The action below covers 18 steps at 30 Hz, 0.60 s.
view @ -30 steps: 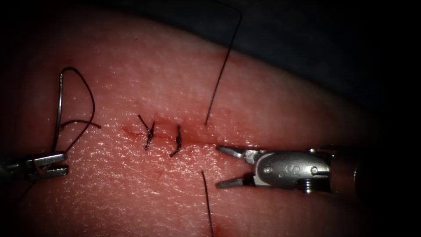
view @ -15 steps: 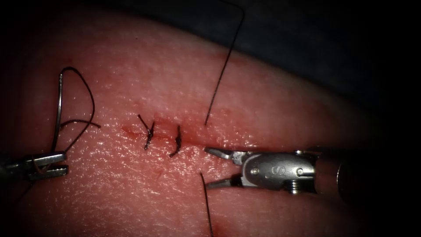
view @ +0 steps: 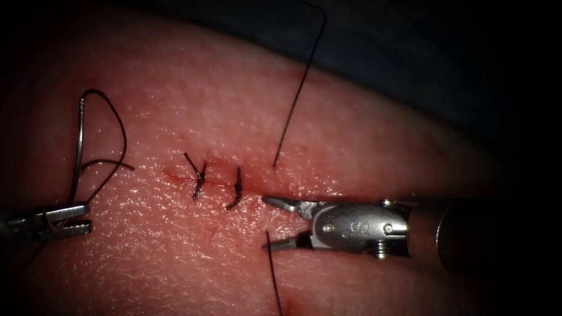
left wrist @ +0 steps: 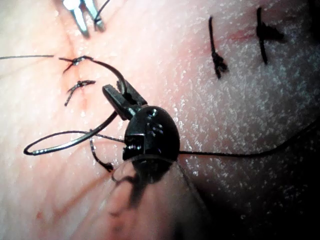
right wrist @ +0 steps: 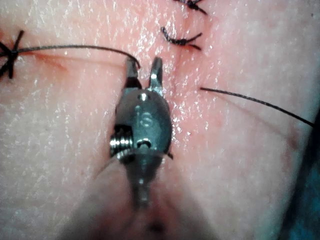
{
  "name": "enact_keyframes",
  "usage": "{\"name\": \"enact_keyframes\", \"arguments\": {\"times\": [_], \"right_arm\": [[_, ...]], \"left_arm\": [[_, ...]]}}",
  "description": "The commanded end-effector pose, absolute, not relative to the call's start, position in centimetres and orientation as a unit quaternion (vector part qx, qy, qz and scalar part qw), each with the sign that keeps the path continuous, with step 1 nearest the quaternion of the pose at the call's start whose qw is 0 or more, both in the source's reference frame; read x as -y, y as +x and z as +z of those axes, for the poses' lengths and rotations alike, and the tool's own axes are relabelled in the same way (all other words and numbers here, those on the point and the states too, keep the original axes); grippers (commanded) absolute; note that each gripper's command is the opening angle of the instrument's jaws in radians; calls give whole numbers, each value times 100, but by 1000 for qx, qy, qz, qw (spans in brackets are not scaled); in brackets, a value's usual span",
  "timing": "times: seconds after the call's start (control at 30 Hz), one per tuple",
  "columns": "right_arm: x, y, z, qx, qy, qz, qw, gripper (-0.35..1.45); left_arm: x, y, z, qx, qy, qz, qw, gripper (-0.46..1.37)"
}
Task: Wound Closure
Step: Repeatably pull the suture through the incision with the right tool
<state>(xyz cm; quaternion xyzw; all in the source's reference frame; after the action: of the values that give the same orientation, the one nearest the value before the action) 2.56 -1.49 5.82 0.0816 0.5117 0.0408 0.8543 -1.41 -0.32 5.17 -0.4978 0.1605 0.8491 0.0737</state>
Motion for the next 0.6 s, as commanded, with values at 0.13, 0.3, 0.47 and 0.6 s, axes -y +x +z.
{"name": "enact_keyframes", "arguments": {"times": [0.13,0.3,0.47,0.6], "right_arm": [[153,257,580,-511,94,14,854,-35],[153,257,578,-512,95,5,853,-35],[155,257,575,-514,91,-4,853,-35],[160,256,572,-515,89,-13,852,-35]], "left_arm": [[32,-142,517,-158,-498,850,73,-35],[32,-142,517,-158,-498,850,73,-35],[32,-142,517,-158,-498,850,73,-35],[32,-141,517,-158,-498,850,72,-35]]}}
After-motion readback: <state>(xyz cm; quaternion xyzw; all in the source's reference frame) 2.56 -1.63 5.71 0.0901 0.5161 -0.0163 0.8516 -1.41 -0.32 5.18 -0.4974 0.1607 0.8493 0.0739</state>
